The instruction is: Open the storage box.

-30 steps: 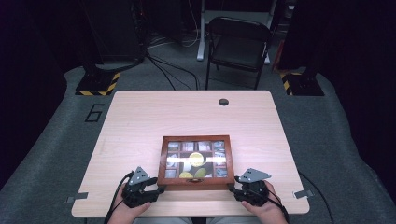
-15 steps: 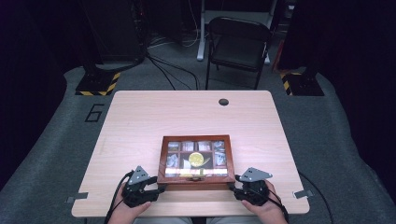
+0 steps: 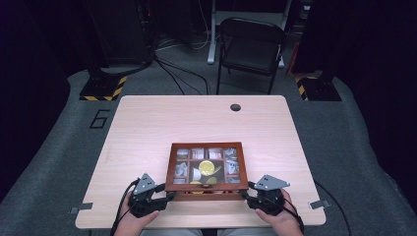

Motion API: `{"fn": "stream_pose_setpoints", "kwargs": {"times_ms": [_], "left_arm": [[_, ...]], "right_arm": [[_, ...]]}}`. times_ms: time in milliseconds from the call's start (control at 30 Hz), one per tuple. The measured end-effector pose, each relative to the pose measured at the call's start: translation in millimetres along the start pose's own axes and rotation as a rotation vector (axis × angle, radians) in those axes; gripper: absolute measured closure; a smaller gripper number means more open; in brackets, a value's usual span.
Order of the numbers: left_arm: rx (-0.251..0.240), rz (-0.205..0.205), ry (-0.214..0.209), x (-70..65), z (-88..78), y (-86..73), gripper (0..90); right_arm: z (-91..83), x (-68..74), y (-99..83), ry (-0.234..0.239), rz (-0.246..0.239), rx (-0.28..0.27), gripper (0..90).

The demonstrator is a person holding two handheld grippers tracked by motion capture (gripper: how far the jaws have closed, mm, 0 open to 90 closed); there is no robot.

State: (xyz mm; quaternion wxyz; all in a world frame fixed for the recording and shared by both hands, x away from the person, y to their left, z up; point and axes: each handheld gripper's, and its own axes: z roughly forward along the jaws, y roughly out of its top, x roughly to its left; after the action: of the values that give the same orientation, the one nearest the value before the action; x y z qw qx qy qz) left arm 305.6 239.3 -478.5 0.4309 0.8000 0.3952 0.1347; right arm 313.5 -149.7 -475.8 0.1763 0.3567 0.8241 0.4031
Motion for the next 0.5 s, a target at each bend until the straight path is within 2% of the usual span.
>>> {"fn": "stream_pose_setpoints", "kwargs": {"times_ms": [67,200,267,300,367,467,500], "left_arm": [[-0.006,0.012,0.007,0.6,-0.7,1.0,50.1],[-0.008,0.011,0.003,0.6,-1.8,2.4,49.8],[-0.009,-0.002,-0.005,0.1,-2.3,2.8,49.7],[-0.018,0.007,0.003,0.8,-2.2,3.4,49.5],[-0.019,0.003,-0.006,1.9,-3.8,4.8,49.3],[-0.039,-0.027,-0.027,3.7,-5.7,7.6,49.2],[-0.043,-0.020,-0.031,5.4,-6.7,9.3,48.9]], "right_arm": [[-0.3,-0.7,0.2,0.006,0.006,-0.009,55.0],[-0.9,-2.0,0.8,0.008,0.004,-0.016,53.8],[-0.6,-2.1,1.0,0.004,0.008,-0.022,53.1],[-0.7,-2.4,1.2,0.001,0.005,-0.024,52.6],[-1.1,-3.2,2.5,-0.001,0.002,-0.029,51.9],[-2.1,-4.2,6.1,0.001,0.013,-0.043,51.2],[-2.6,-4.4,7.1,0.001,0.013,-0.047,50.9]]}}
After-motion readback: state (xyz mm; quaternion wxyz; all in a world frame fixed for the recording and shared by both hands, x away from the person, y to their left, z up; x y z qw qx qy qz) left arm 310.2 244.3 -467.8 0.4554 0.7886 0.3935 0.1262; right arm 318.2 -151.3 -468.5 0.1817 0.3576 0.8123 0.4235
